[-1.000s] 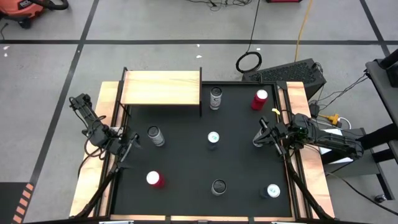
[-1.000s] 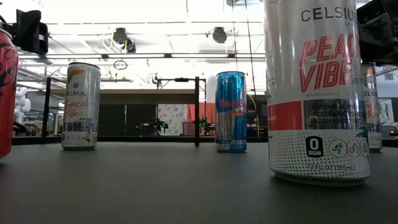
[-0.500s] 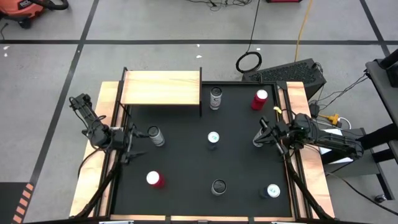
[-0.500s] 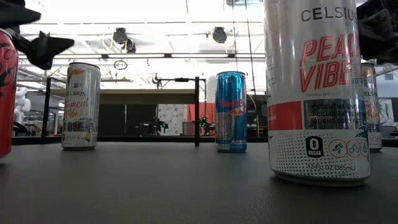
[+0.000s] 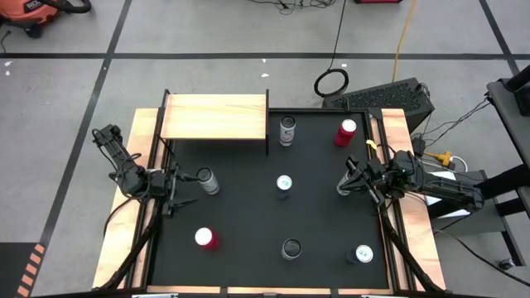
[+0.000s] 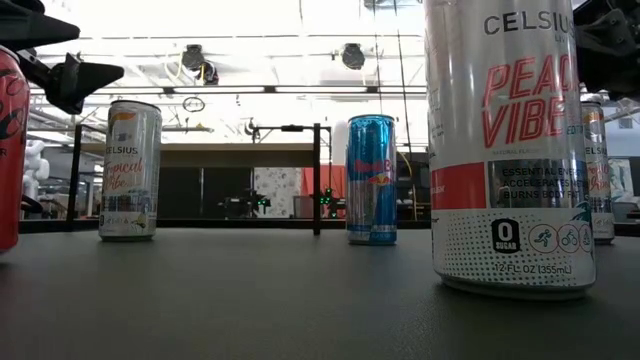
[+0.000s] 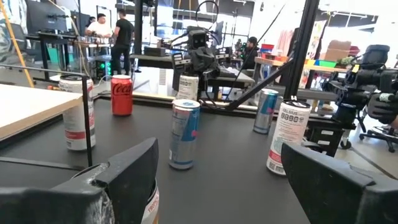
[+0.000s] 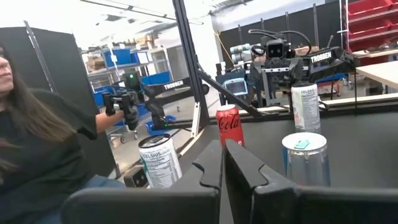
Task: Place canned beverage on shelf
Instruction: Put the left white yellow soda can on the shelf
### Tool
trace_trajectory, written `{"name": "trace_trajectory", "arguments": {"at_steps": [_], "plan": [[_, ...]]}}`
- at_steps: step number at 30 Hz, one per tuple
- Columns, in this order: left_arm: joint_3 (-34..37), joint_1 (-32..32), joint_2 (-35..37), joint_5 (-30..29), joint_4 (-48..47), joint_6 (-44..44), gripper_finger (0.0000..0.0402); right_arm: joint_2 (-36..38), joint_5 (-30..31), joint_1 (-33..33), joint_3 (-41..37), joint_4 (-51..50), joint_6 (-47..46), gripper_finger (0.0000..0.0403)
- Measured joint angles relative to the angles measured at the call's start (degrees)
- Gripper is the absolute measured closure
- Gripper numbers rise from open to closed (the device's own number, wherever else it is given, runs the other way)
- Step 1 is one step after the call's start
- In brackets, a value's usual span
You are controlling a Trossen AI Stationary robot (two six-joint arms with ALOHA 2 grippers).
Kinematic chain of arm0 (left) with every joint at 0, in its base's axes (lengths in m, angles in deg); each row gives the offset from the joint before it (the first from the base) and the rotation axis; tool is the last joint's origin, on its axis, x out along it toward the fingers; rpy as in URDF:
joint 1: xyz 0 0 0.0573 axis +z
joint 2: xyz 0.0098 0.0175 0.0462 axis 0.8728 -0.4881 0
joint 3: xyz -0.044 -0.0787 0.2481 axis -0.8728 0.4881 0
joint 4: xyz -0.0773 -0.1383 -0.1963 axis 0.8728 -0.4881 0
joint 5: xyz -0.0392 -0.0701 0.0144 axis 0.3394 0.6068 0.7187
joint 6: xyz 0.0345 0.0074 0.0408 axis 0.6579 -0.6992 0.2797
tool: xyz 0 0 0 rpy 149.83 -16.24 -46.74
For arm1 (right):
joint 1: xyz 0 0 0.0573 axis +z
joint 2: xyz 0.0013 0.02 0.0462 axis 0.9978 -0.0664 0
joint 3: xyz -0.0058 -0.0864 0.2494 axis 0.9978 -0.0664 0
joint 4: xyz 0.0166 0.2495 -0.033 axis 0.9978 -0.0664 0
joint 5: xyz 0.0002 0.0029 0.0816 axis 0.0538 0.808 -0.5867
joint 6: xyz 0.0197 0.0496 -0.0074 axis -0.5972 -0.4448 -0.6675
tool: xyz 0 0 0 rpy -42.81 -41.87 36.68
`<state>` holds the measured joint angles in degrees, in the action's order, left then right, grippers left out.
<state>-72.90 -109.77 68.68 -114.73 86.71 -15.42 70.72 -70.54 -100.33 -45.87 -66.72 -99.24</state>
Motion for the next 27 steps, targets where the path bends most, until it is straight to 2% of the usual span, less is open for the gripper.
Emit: {"name": "trace_trajectory", "arguments": {"at_steps": [27], "plan": [[0.0,0.0,-0.1,0.2,-1.0,0.3,0.0058,0.0,1.7,0.0,0.2,0.1,0.0,0.0403]]}}
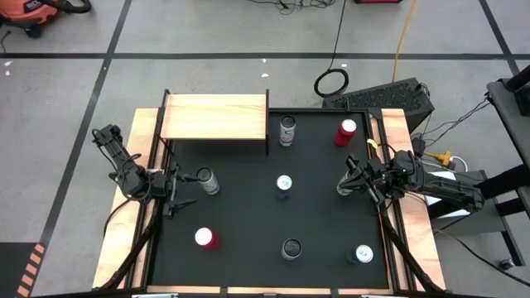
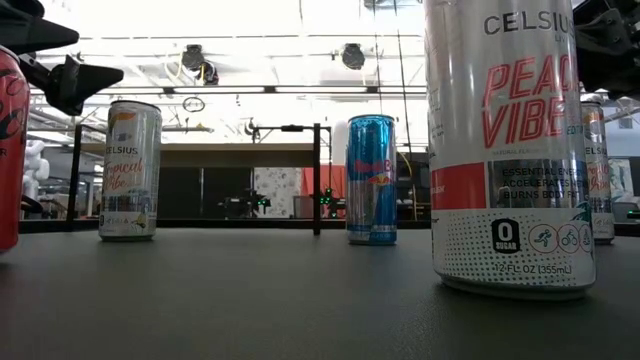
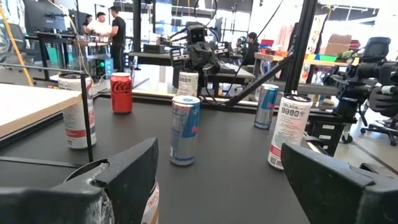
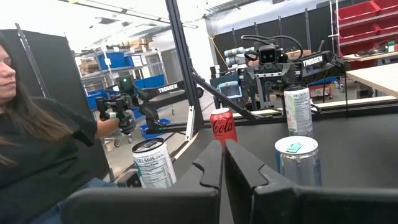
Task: Place canned beverage on shelf
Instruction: Put the left white yellow soda can on the shelf
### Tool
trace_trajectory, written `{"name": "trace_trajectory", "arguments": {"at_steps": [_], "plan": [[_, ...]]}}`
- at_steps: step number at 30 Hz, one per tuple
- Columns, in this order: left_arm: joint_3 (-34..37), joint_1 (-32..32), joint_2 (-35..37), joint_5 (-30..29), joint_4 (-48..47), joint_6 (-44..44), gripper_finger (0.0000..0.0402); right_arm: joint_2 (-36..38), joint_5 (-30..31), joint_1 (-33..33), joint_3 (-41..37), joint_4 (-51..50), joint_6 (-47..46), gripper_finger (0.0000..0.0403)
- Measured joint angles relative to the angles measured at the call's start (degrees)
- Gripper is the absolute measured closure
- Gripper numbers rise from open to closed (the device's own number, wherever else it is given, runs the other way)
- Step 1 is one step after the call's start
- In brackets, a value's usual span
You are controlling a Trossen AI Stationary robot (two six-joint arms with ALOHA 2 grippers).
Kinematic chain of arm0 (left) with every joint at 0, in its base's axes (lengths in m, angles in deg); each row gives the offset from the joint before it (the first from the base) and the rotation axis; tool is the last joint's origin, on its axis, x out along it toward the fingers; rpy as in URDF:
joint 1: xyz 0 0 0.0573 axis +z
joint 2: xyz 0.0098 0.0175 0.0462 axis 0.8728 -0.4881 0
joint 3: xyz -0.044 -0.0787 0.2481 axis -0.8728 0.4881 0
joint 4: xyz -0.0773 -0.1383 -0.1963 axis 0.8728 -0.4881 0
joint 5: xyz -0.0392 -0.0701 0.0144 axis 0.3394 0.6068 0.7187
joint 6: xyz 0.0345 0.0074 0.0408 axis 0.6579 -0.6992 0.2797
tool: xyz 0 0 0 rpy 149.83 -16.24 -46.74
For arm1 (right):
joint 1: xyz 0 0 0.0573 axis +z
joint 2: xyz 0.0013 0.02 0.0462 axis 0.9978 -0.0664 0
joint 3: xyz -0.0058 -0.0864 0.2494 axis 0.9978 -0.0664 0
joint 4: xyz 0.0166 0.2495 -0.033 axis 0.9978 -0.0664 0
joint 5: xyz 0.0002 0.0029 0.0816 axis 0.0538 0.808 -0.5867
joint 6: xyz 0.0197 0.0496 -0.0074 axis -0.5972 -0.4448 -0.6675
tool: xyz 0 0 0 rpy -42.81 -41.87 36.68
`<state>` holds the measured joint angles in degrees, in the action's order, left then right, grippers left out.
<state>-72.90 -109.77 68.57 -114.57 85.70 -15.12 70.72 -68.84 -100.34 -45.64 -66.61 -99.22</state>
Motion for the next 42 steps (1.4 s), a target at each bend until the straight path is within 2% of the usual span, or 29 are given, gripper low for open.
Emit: {"name": "trace_trajectory", "arguments": {"at_steps": [4,16,21,33,38,42], "plan": [[0.0,0.0,0.0,-1.9,-0.2,1.8,0.0058,0.0,0.0,0.0,0.1,0.0,0.7,0.0403],[0.0,0.0,0.0,-1.5,1.5,-0.3,0.0058,0.0,0.0,0.0,0.1,-0.3,-0.8,0.0403],[0.0,0.0,0.0,-1.5,1.7,4.3,0.0058,0.0,0.0,0.0,0.1,-0.4,-1.7,0.0403],[0.0,0.0,0.0,-3.3,4.3,-3.2,0.0058,0.0,-0.1,0.0,0.1,-0.4,-1.7,0.0403],[0.0,0.0,0.0,-6.5,3.3,-3.3,0.0058,0.0,-0.3,0.0,0.1,-0.4,-3.9,0.0403],[0.0,0.0,0.0,-6.6,1.5,-3.3,0.0058,0.0,-0.3,0.0,0.1,-0.4,-6.3,0.0403]]}}
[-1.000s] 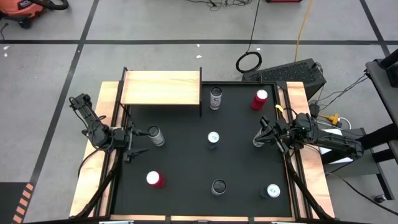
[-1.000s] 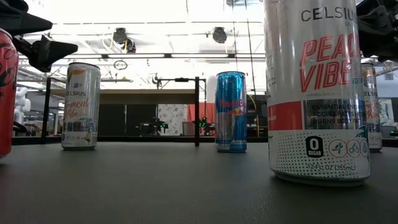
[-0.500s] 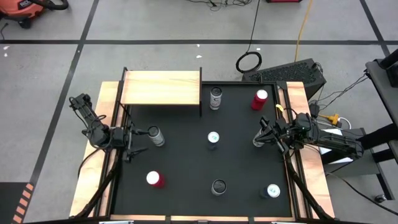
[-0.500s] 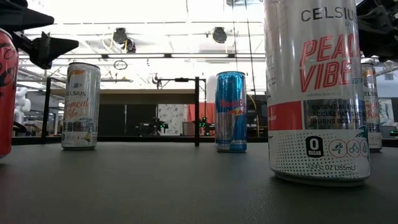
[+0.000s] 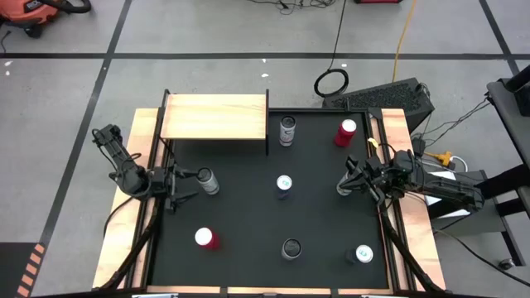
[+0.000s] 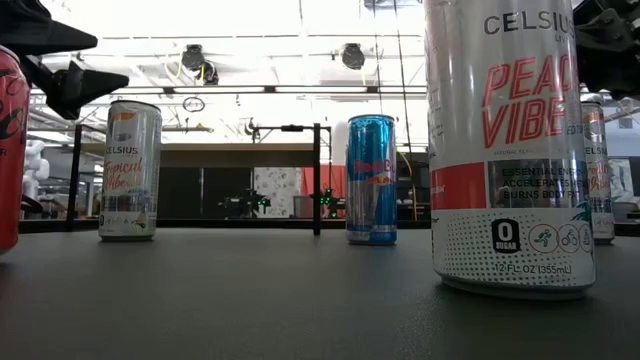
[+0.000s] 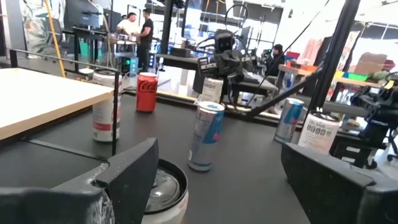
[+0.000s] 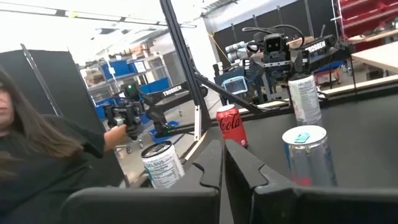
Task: Place canned beverage on shelf
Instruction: Put the left white yellow soda can on the shelf
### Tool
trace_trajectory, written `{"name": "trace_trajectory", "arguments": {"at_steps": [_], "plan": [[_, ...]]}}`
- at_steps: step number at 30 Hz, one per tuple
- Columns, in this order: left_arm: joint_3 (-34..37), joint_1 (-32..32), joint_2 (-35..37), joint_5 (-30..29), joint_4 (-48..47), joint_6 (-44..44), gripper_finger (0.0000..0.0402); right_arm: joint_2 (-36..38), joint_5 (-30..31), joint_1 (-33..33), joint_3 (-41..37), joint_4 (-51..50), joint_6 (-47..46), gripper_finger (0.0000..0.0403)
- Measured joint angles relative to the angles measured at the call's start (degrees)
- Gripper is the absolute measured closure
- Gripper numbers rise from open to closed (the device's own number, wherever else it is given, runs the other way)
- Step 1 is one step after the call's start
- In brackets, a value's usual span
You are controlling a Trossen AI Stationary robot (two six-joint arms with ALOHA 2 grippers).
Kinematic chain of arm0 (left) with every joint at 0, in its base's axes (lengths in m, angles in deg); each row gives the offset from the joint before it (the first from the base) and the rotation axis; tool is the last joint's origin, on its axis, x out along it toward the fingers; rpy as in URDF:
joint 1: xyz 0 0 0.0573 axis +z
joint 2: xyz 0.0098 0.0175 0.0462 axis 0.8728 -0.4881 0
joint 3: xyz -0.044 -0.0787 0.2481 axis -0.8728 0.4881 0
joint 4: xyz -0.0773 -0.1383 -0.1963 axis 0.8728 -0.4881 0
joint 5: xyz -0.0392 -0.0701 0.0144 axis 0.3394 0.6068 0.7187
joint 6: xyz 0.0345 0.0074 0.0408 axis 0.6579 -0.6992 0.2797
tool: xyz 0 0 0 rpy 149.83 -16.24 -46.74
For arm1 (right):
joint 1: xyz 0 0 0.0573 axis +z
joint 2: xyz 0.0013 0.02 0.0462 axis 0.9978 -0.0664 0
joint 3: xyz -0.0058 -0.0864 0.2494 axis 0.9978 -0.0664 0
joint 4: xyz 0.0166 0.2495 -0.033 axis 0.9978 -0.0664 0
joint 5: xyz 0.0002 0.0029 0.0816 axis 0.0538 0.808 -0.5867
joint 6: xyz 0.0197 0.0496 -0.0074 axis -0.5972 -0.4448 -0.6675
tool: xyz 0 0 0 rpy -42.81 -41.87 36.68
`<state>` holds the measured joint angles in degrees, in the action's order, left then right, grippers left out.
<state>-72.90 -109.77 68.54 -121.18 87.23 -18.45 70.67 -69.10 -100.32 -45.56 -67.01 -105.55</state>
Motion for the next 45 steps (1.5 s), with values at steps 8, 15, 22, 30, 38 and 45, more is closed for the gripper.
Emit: {"name": "trace_trajectory", "arguments": {"at_steps": [8,15,22,30,38,45], "plan": [[0.0,0.0,0.0,-1.1,-2.9,-0.1,0.0058,0.0,0.0,0.0,0.0,0.0,0.3,0.0403],[0.0,0.8,-0.3,-5.4,-3.7,0.0,0.0058,0.0,1.8,0.0,0.0,0.0,0.3,0.0403],[0.0,1.8,-0.3,-5.4,-3.7,0.0,0.0058,0.0,1.8,0.0,0.0,0.5,0.4,0.0403],[0.0,1.9,-0.3,-2.6,-3.3,-0.1,0.0058,0.0,1.8,0.0,0.0,0.5,0.5,0.0403],[-3.1,1.9,-0.3,-2.3,-3.2,0.4,0.0058,0.0,1.8,0.0,0.0,1.6,3.5,0.0403],[-6.7,2.5,-0.3,0.7,-3.4,4.7,0.0058,0.0,1.8,0.0,0.0,3.9,5.9,0.0403]]}}
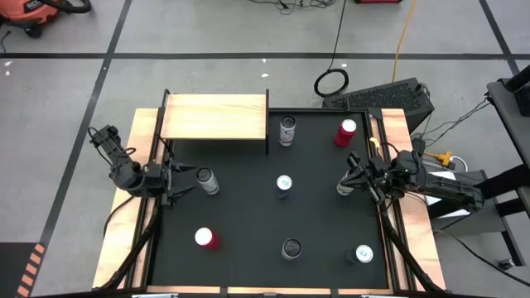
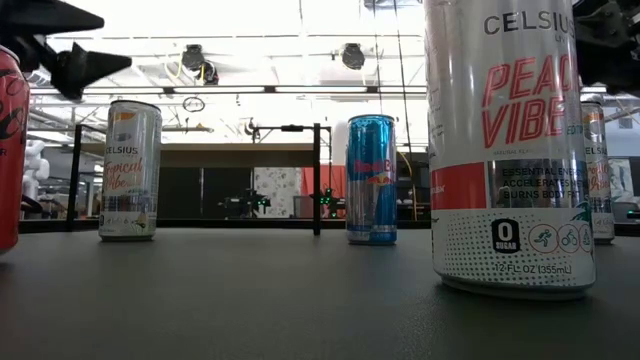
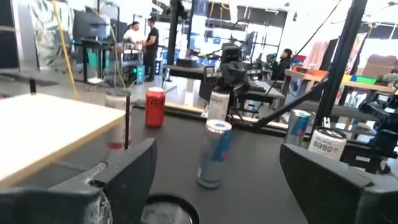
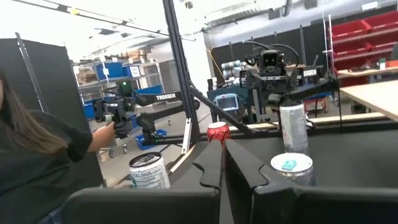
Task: Place canned beverage on shelf
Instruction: Put the left white yellow soda can on the shelf
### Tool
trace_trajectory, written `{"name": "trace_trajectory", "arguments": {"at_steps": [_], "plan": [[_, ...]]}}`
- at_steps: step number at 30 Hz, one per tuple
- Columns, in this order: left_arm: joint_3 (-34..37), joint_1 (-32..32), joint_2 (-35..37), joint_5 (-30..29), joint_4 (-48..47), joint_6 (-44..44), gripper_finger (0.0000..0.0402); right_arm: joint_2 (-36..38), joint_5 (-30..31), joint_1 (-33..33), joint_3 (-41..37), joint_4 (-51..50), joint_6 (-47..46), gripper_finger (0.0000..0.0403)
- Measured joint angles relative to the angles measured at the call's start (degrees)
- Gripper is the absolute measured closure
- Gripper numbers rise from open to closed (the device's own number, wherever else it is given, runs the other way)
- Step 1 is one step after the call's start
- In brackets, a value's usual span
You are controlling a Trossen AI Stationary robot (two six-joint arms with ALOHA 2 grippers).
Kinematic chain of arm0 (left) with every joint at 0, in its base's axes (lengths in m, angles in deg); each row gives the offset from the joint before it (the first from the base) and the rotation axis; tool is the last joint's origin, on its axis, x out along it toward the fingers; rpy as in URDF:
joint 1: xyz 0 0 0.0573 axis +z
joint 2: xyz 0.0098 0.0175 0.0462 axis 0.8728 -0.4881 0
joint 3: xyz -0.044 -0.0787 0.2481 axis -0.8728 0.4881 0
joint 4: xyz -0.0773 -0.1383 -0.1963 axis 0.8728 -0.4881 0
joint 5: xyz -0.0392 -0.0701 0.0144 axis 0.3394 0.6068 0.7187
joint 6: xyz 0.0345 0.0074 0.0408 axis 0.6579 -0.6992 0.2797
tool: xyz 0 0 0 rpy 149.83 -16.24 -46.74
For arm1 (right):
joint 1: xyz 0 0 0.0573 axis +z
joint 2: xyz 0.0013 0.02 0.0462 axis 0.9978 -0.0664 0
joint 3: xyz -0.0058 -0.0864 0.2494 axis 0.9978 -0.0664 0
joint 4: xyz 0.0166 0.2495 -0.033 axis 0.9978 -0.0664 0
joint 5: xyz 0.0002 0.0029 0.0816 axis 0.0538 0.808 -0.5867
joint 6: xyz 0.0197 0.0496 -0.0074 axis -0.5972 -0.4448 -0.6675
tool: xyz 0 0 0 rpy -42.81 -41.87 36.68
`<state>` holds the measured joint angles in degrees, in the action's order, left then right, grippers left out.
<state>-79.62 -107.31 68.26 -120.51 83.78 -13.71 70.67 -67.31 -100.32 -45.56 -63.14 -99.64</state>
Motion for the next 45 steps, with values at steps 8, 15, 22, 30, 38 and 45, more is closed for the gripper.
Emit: {"name": "trace_trajectory", "arguments": {"at_steps": [8,15,22,30,38,45], "plan": [[-4.3,2.7,0.0,7.7,0.1,1.7,0.0058,0.0,0.0,0.0,0.0,-0.1,-0.3,0.0403],[-4.9,5.8,0.0,8.1,-5.7,2.4,0.0058,0.0,0.0,0.0,0.0,-0.2,-0.1,0.0403],[-4.9,9.9,-1.3,7.5,-9.9,1.3,0.0058,0.0,0.0,0.0,0.0,-0.2,0.0,0.0403],[-4.8,14.2,-4.5,12.2,-11.4,-1.4,0.0058,0.0,0.0,0.0,0.0,-0.5,0.0,0.0403],[-4.8,18.4,-9.8,13.9,-12.8,-4.0,0.0058,0.0,0.0,0.0,0.0,-0.5,0.0,0.0403],[-4.8,21.4,-13.7,17.0,-12.8,-7.8,0.0058,0.0,0.0,0.0,0.0,-0.5,0.0,0.0403]]}}
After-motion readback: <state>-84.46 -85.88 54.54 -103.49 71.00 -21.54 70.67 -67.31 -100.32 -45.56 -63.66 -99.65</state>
